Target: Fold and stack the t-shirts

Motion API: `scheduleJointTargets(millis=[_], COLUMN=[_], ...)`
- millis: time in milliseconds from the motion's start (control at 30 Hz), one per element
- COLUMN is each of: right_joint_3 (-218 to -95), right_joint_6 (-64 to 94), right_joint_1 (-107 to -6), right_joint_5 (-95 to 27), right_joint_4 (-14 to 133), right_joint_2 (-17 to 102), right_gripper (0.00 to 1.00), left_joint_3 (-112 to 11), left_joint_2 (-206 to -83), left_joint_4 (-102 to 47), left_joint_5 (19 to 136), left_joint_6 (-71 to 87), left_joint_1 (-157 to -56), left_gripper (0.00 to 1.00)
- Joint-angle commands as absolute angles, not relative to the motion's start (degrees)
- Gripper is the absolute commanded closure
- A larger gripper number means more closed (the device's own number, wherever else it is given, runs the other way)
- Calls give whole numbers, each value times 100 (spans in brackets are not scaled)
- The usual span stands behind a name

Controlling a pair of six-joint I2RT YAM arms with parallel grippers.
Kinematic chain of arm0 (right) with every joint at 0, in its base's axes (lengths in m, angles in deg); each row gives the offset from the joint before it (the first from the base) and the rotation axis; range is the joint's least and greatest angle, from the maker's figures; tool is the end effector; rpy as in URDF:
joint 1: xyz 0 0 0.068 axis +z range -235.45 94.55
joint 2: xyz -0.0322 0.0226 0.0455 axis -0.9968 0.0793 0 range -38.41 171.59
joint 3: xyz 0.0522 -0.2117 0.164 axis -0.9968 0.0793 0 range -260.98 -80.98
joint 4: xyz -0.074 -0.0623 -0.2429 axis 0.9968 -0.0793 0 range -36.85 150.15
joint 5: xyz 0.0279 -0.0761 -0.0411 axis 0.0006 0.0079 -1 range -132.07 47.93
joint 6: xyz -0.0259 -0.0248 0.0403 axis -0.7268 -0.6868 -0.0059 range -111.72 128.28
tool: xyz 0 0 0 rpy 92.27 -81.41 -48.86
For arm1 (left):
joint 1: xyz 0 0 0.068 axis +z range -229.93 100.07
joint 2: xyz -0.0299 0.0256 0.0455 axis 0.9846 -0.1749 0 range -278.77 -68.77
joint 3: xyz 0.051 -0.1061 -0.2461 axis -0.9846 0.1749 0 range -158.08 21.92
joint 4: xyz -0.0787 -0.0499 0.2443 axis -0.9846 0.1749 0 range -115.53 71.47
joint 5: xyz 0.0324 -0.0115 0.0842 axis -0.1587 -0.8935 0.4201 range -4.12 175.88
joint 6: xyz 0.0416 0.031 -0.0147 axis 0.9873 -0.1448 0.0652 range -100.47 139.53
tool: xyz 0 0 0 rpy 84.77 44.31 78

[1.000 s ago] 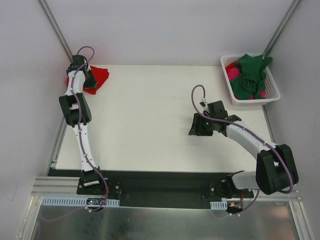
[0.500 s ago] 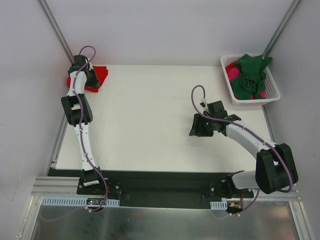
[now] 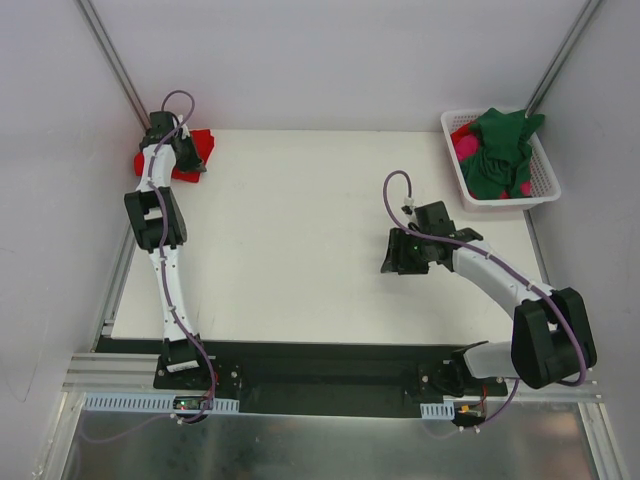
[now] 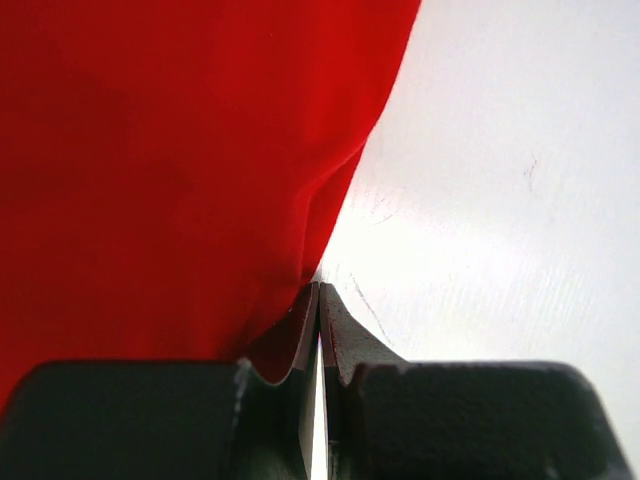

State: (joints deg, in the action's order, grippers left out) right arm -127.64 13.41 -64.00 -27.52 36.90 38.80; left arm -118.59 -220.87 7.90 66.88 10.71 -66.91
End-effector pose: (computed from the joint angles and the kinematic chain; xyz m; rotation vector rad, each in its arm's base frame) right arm 0.2452 0.1060 0.2106 -0.4651 2.4974 0.5059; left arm 0.5692 0.1197 0.1704 -0.2822 2.3125 -0.3534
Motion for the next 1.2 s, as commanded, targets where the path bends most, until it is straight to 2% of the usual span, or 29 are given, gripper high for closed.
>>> scheduleJointTargets(millis=[0,33,167,267,300,333,367,400,533,667,733,833,967,1167], right_joint_3=[-12985,-12976,-12915,-12924,-12941,-12993,-13029,-13073,-13196,-13161,-13100,-12907,-12669,-12282], right_joint_6=[1399,1408,1408,1338,1312,1294,1233,1215,1048,907,872,863,1047,1250], right_joint_1=[-6436,-6436,-6427,-6418,-6427,-6427,-6427,-6427,-6418,-6418,-6409,-6409,-6392,-6339], right_joint_5=[-2836,-2818,-2818,-2853,-2862,-2914,-2932,-2941,-3055,-3257,-3354,-3520,-3925,-4760], right_joint_4=[3606,3615,3641,3633,3624,3598,3537,3501,3317,3141,3132,3202,3343,3457], right_joint_2=[3647,3612,3419,3270,3243,3217,3164,3137,2822,2575,2426,2180,1864,1354], right_gripper=[45,45,45,43,42,37,29,27,7,0,4,4,4,4], left_joint_3=[-11049,-10862,-10185,-9631,-9256,-9026,-8762,-8194,-7066,-5417,-4834,-3779,-2584,-1353], left_joint_2=[-21153,-20742,-19773,-18982,-18571,-18341,-18095,-17605,-16504,-15344,-14597,-13525,-12111,-10914], left_joint_4=[208,67,-285,-443,-505,-688,-829,-978,-1436,-1762,-1867,-1973,-1973,-1727], left_joint_5=[6452,6444,6435,6522,6601,6654,6715,6820,6953,7137,7391,7943,8078,8131], left_joint_6=[1091,1100,1074,1022,1004,986,969,951,793,573,538,468,274,204], left_joint_1=[-6867,-6911,-7148,-7421,-7500,-7640,-7702,-7763,-7913,-7992,-8229,-8554,-8704,-8792], left_gripper=[100,100,89,60,31,15,7,1,1,1,1,1,1,1])
